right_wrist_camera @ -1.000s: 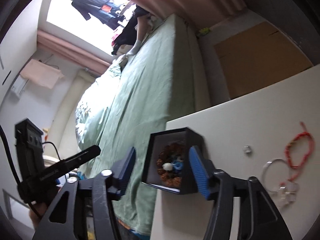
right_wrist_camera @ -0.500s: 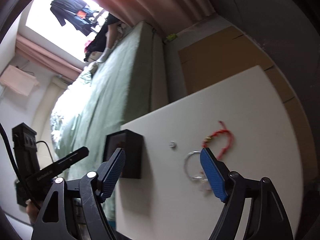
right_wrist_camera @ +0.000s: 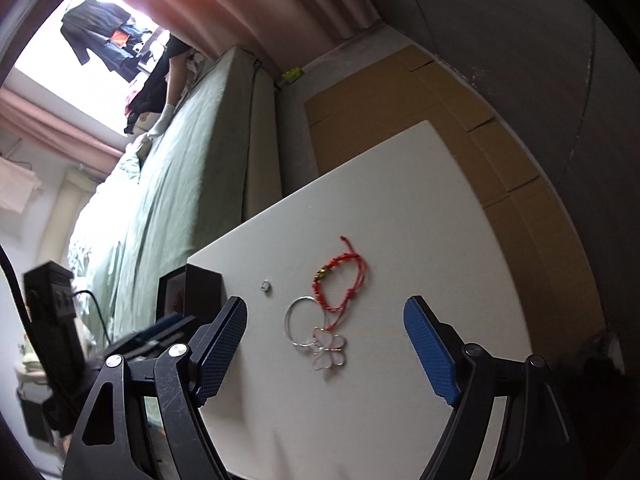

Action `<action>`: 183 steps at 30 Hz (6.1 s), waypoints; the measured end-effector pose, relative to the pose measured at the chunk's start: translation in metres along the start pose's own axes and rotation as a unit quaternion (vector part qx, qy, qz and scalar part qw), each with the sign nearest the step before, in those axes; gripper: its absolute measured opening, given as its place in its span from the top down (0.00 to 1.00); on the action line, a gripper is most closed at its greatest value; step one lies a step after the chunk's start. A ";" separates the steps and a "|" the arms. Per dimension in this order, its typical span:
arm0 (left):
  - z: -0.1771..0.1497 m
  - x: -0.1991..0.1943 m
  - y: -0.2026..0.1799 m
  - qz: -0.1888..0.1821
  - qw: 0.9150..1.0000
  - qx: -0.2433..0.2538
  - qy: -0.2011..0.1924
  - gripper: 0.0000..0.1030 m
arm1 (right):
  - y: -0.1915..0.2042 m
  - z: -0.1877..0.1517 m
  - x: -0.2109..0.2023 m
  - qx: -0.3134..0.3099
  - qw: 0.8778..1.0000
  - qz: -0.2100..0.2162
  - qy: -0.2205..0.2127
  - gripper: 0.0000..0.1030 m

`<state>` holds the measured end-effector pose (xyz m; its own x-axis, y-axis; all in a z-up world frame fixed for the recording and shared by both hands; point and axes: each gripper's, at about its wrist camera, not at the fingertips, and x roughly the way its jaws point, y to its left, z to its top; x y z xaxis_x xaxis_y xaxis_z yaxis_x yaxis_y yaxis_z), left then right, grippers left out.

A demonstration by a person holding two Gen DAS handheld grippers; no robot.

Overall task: Organize jewelry
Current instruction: 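Withdraw both open grippers from the black box, then lower the left gripper onto the large silver hoop ring and close it, then carry the hoop into the box and open left while right grasps the pink butterfly charm, then carry the butterfly charm into the black box and open the right gripper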

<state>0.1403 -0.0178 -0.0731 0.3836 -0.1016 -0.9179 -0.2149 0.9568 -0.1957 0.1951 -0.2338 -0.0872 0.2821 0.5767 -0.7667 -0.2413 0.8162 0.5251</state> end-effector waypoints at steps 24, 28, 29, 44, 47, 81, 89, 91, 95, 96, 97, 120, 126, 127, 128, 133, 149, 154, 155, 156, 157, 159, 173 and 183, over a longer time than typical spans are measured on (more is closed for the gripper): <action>-0.014 0.077 -0.054 0.099 0.992 -0.008 0.073 0.87 | -0.029 0.002 -0.020 0.033 0.999 0.020 -0.007 0.21; -0.018 0.076 -0.053 0.094 0.993 0.003 0.069 1.00 | -0.029 0.001 -0.021 0.032 0.999 0.022 -0.007 0.21; -0.018 0.076 -0.051 0.087 0.994 0.001 0.069 1.00 | -0.028 0.001 -0.021 0.032 0.999 0.022 -0.007 0.21; 0.002 0.016 -0.011 0.062 0.998 -0.012 0.008 1.00 | -0.015 -0.001 -0.009 0.002 1.000 0.009 0.011 0.21; 0.004 0.002 0.000 0.058 0.998 -0.017 0.000 1.00 | -0.003 -0.007 -0.003 -0.021 1.000 -0.003 0.020 0.21; -0.018 0.079 -0.043 0.099 0.993 -0.014 0.068 0.99 | -0.014 -0.017 -0.003 -0.087 0.992 -0.080 0.047 0.21; -0.018 0.051 -0.019 0.082 0.995 -0.023 0.053 0.99 | -0.007 -0.022 0.004 -0.111 0.989 -0.078 0.059 0.21; -0.014 0.037 -0.006 0.083 0.995 -0.026 0.043 0.99 | -0.004 -0.024 0.007 -0.117 0.988 -0.078 0.063 0.21; -0.008 0.014 0.003 0.088 0.995 -0.028 0.022 0.99 | 0.006 -0.030 0.015 -0.137 0.985 -0.078 0.074 0.21; -0.007 0.007 0.006 0.090 0.995 -0.028 0.017 0.99 | 0.010 -0.032 0.018 -0.145 0.983 -0.079 0.078 0.21; -0.007 0.001 0.007 0.092 0.995 -0.028 0.012 0.99 | 0.013 -0.034 0.021 -0.151 0.982 -0.080 0.081 0.21; -0.007 -0.059 0.079 0.116 0.992 -0.051 -0.022 0.99 | 0.061 -0.078 0.082 -0.321 0.923 -0.166 0.136 0.54; -0.005 -0.052 0.097 0.110 0.992 -0.062 -0.020 0.99 | 0.061 -0.071 0.073 -0.304 0.933 -0.146 0.129 0.59; -0.004 -0.051 0.100 0.103 0.992 -0.065 -0.022 0.99 | 0.070 -0.072 0.074 -0.304 0.933 -0.143 0.126 0.59; -0.002 -0.050 0.103 0.090 0.993 -0.070 -0.026 0.99 | 0.073 -0.070 0.072 -0.305 0.934 -0.139 0.124 0.59; 0.003 -0.047 0.112 0.076 0.994 -0.070 -0.038 0.95 | 0.091 -0.065 0.066 -0.301 0.941 -0.110 0.107 0.59; -0.008 -0.084 0.162 0.060 0.987 -0.116 -0.091 0.39 | 0.134 -0.040 0.069 -0.197 0.978 0.058 0.047 0.59; -0.014 -0.099 0.174 0.071 0.986 -0.119 -0.094 0.39 | 0.173 -0.049 0.084 -0.199 0.972 0.116 0.038 0.59; -0.015 -0.102 0.176 0.076 0.985 -0.118 -0.095 0.39 | 0.178 -0.049 0.088 -0.198 0.971 0.125 0.038 0.59; -0.016 -0.104 0.178 0.079 0.985 -0.118 -0.097 0.39 | 0.184 -0.050 0.090 -0.197 0.971 0.134 0.037 0.59; -0.017 -0.107 0.180 0.083 0.985 -0.119 -0.098 0.39 | 0.189 -0.050 0.094 -0.194 0.970 0.143 0.036 0.58; -0.019 -0.110 0.183 0.085 0.984 -0.121 -0.098 0.39 | 0.197 -0.049 0.100 -0.189 0.968 0.161 0.034 0.58; -0.008 -0.093 0.137 0.058 0.990 -0.085 -0.094 0.39 | 0.140 -0.021 0.060 -0.122 0.985 0.122 -0.004 0.30; 0.011 -0.066 0.078 0.041 0.995 -0.040 -0.079 0.39 | 0.076 -0.007 0.041 -0.062 0.996 0.059 0.007 0.30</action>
<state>0.1078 0.0664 -0.0239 0.4970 0.0258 -0.8674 -0.3194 0.9348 -0.1551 0.1820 -0.1479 -0.0814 0.2322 0.6667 -0.7083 -0.3847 0.7318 0.5627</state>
